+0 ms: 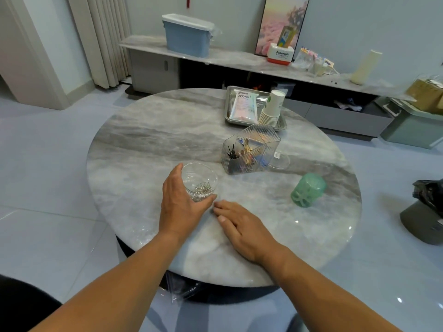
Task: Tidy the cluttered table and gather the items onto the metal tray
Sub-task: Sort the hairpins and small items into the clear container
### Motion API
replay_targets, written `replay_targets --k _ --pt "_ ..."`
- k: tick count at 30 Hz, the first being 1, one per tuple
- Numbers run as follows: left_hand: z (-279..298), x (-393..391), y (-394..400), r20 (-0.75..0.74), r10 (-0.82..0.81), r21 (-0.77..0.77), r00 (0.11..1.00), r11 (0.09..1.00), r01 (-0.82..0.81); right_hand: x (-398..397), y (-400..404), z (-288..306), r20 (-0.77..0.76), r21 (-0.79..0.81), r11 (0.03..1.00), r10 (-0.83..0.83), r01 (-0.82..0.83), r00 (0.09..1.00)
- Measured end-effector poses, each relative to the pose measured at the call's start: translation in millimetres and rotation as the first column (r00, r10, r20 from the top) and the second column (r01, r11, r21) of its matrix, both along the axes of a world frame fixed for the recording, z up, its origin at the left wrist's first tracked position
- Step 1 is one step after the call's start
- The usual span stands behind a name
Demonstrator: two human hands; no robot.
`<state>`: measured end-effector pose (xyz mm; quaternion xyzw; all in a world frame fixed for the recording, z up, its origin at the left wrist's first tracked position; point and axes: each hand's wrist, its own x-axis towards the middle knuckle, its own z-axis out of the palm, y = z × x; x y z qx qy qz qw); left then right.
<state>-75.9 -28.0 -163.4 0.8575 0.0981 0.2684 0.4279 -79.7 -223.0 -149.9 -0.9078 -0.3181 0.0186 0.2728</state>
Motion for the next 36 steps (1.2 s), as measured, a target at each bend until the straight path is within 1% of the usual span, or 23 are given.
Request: replay_targets --k 2,3,4,5,6,7,8,9,10,12,16,20,22,23,24,25,26,27,28,29,30,32,36 --pt "-1 1 2 -0.01 0.011 -0.028 1.0 1.0 -0.012 -5 6 -2 -0.014 0.04 0.999 0.017 -0.017 1.0" --pt "-1 1 3 -0.018 0.012 -0.042 1.0 0.999 -0.013 -6 5 -1 -0.041 0.09 0.996 -0.009 0.013 0.999" --pt "-1 2 3 -0.023 0.01 -0.052 1.0 0.999 -0.011 -6 3 0 -0.068 0.162 0.983 -0.076 0.086 0.995" --pt "-1 2 3 -0.027 0.004 -0.058 1.0 0.998 -0.005 -6 0 2 -0.092 0.254 0.945 -0.188 0.205 0.978" --pt "-1 2 3 -0.03 -0.003 -0.061 1.0 0.998 0.001 -5 -4 4 -0.118 0.359 0.864 -0.333 0.353 0.936" --pt "-1 2 2 -0.033 -0.01 -0.063 0.999 0.998 0.008 -6 -8 4 -0.153 0.453 0.743 -0.48 0.493 0.864" --pt "-2 2 3 -0.032 -0.013 -0.062 0.999 0.998 0.011 -6 -10 4 -0.208 0.51 0.612 -0.594 0.604 0.777" --pt "-3 2 3 -0.033 -0.016 -0.063 0.999 0.998 0.013 -9 -11 3 -0.271 0.53 0.504 -0.662 0.682 0.699" --pt "-3 2 3 -0.033 -0.015 -0.064 0.999 0.998 0.013 -11 -9 0 -0.316 0.525 0.44 -0.694 0.728 0.647" --pt "-3 3 3 -0.032 -0.012 -0.07 0.999 0.998 0.009 -14 2 -2 -0.343 0.503 0.415 -0.709 0.758 0.616" --pt "-4 5 3 -0.032 0.004 -0.078 0.999 0.997 -0.007 -11 48 3 -0.387 0.487 0.469 -0.64 0.737 0.663" --pt "-4 6 5 -0.034 0.029 -0.106 0.999 0.994 -0.033 -5 63 12 -0.416 0.457 0.669 -0.422 0.586 0.806" --pt "-5 6 6 -0.035 0.035 -0.112 0.999 0.993 -0.039 5 45 24 -0.445 0.426 0.799 -0.224 0.425 0.867" --pt "-6 6 6 -0.037 0.031 -0.115 0.999 0.993 -0.035 12 33 30 -0.454 0.365 0.877 -0.123 0.311 0.882" --pt "-7 7 6 -0.042 0.027 -0.117 0.999 0.993 -0.032 20 20 37 -0.463 0.251 0.949 -0.054 0.189 0.885" --pt "-7 8 6 -0.046 0.022 -0.118 0.999 0.993 -0.027 27 9 44 -0.472 0.098 0.992 -0.025 0.081 0.881" --pt "-8 8 6 -0.049 0.019 -0.119 0.999 0.993 -0.024 31 1 50 -0.463 -0.066 0.998 -0.022 -0.009 0.886" --pt "-7 8 6 -0.049 0.018 -0.122 0.999 0.992 -0.024 34 -3 53 -0.427 -0.215 0.973 -0.016 -0.084 0.904" --pt "-7 8 6 -0.048 0.018 -0.124 0.999 0.992 -0.023 37 -4 54 -0.386 -0.324 0.936 0.003 -0.139 0.922" --pt "-7 8 6 -0.048 0.019 -0.127 0.999 0.992 -0.025 38 -1 55 -0.36 -0.384 0.907 0.025 -0.173 0.933" --pt "-7 7 6 -0.047 0.022 -0.13 0.999 0.991 -0.028 40 2 55 -0.345 -0.404 0.894 0.044 -0.191 0.937" --pt "-7 7 7 -0.044 0.025 -0.134 0.999 0.99 -0.031 41 9 53 -0.32 -0.368 0.91 0.069 -0.191 0.945" --pt "-6 6 7 -0.044 0.013 -0.139 0.999 0.99 -0.019 47 12 53 -0.302 -0.267 0.958 0.019 -0.103 0.953"
